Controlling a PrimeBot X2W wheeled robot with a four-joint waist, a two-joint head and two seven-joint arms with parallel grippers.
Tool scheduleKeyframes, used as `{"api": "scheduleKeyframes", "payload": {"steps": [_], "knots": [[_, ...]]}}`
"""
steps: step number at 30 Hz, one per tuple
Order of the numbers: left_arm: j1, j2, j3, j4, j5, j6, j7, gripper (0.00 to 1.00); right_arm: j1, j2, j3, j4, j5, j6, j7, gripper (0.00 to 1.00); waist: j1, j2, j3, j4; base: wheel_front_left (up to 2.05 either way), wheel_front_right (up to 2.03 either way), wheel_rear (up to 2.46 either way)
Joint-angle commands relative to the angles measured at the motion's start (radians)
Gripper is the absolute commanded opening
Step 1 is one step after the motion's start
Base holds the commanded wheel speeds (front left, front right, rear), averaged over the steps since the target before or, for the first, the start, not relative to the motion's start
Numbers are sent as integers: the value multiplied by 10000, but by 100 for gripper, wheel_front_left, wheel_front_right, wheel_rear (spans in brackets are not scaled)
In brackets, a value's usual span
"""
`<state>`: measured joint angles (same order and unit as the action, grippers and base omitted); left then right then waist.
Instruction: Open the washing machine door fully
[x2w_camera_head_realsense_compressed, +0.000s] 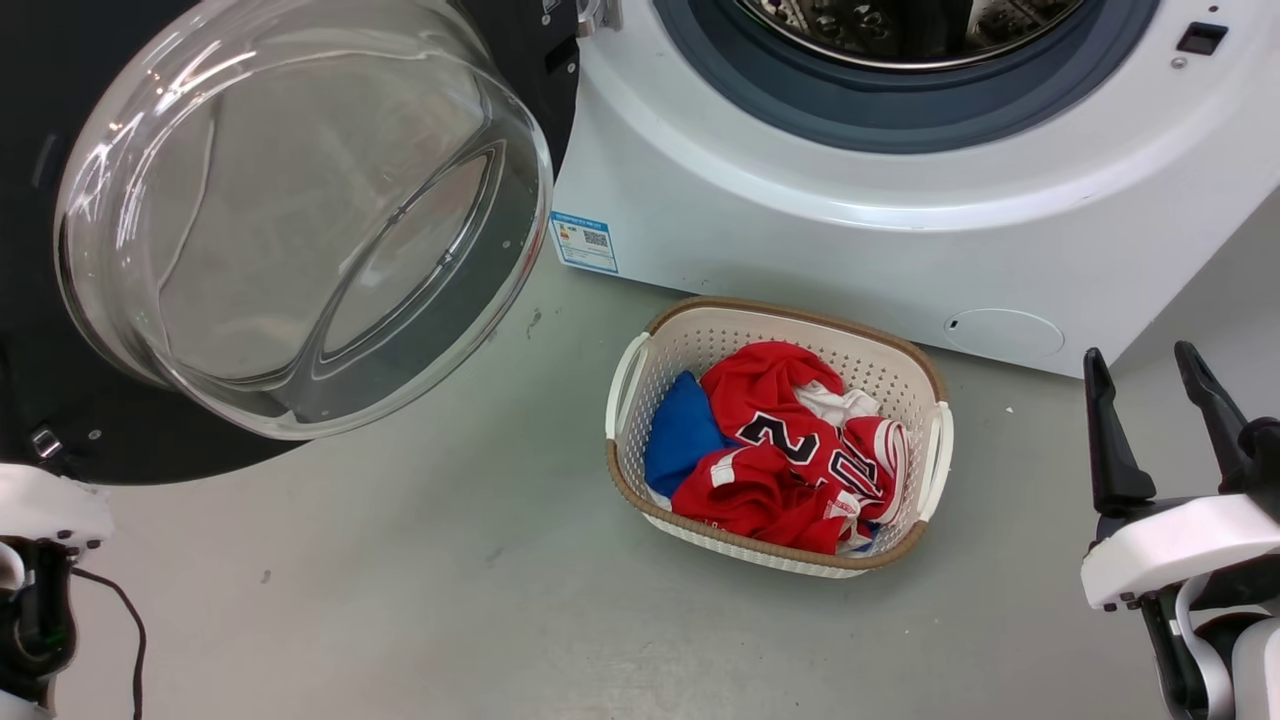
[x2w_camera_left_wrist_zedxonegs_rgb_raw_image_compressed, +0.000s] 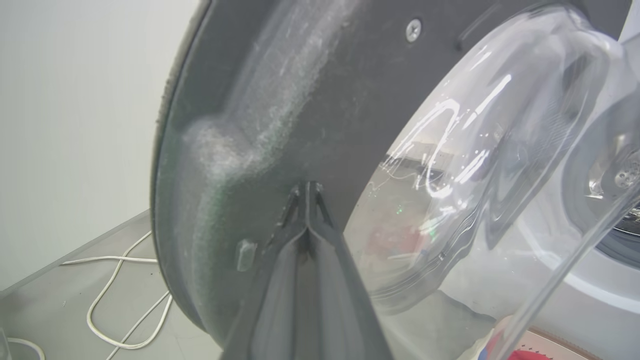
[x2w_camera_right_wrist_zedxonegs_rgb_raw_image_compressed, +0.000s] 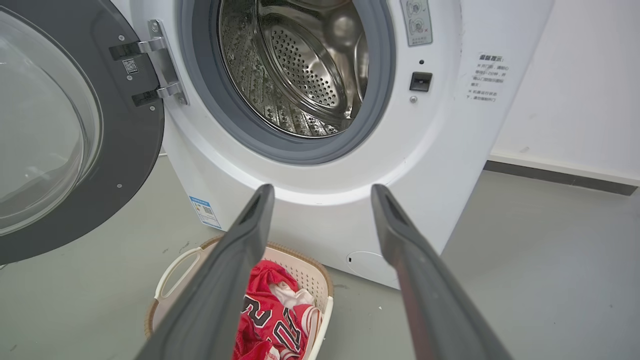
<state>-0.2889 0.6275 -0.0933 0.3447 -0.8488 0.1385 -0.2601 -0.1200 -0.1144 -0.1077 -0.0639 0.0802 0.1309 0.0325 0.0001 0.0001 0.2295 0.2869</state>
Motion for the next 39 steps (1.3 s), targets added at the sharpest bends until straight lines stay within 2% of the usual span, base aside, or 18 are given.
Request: {"api": "scheduleKeyframes", "payload": {"steps": [1, 6, 13, 19, 24, 29, 36, 39], "knots": [[-136, 94, 142, 170, 10, -24, -62, 0, -53, 21, 6, 30, 37, -2, -68, 100, -1, -1, -58, -51, 0, 0, 0], [61, -127, 258, 267, 323, -70, -70, 0, 75, 125, 5, 213, 42, -2, -202, 100, -1, -1, -361, -158, 0, 0, 0], [1289, -801, 461, -1015, 1549, 566, -59, 0, 449, 337, 14, 533, 55, -2, -422, 100, -1, -1, -1244, -345, 0, 0, 0], [2535, -1427, -69, -2356, 2270, 878, -51, 0, 828, 464, 82, 614, 15, -2, -394, 100, -1, -1, -1975, -569, 0, 0, 0], [2923, -1909, -917, -3081, 2448, 709, 84, 0, 1101, 533, 164, 592, 51, -2, -369, 100, -1, -1, -2358, -830, 0, 0, 0], [2569, -2291, -1967, -3238, 2799, 410, 366, 0, 1170, 565, 328, 694, 116, -2, -423, 100, -1, -1, -2502, -1244, 0, 0, 0], [1876, -2812, -2674, -2344, 3044, 100, 347, 0, 1309, 606, 427, 803, 112, -2, -478, 100, -1, -1, -2559, -2010, 0, 0, 0], [1627, -2839, -2765, -1788, 3193, 69, 283, 0, 1437, 615, 515, 833, 124, -2, -483, 100, -1, -1, -2557, -2362, 0, 0, 0]]}}
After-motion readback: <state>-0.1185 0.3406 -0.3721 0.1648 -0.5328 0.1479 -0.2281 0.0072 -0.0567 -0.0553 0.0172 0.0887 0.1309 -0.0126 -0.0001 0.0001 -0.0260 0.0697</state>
